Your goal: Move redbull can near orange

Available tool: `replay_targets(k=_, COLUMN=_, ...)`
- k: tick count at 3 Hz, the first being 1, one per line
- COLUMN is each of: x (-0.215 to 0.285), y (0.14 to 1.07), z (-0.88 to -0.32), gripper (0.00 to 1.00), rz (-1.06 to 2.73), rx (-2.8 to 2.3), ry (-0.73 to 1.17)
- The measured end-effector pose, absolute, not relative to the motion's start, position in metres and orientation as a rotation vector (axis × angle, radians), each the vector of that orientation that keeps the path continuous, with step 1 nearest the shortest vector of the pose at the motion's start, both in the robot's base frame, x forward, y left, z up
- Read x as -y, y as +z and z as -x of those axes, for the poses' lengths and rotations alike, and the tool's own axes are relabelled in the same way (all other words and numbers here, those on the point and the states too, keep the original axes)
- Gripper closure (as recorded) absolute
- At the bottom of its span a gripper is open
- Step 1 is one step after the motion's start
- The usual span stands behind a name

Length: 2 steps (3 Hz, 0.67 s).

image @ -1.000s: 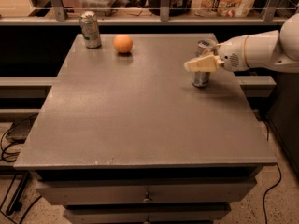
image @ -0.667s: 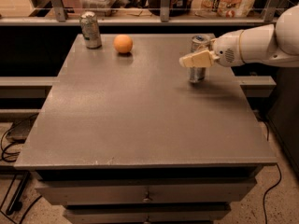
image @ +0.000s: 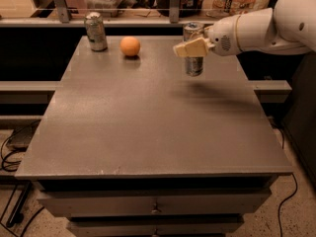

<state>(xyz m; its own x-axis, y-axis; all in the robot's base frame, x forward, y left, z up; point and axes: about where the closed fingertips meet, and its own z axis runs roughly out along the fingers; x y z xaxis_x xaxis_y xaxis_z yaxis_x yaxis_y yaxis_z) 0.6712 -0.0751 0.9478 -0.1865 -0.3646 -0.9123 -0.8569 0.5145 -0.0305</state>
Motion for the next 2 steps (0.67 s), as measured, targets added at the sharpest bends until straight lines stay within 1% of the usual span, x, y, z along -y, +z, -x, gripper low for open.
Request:
replay_targets(k=1, x=0.036, y=0.951, z=-0.696, gripper=1.00, rz=1.016, rx=-1.702, ry=0.655)
replay_targets(k=2, x=-0.006, y=0.948, z=-0.733, gripper=1.00, rz=0.991, rx=-1.650, ry=0.693)
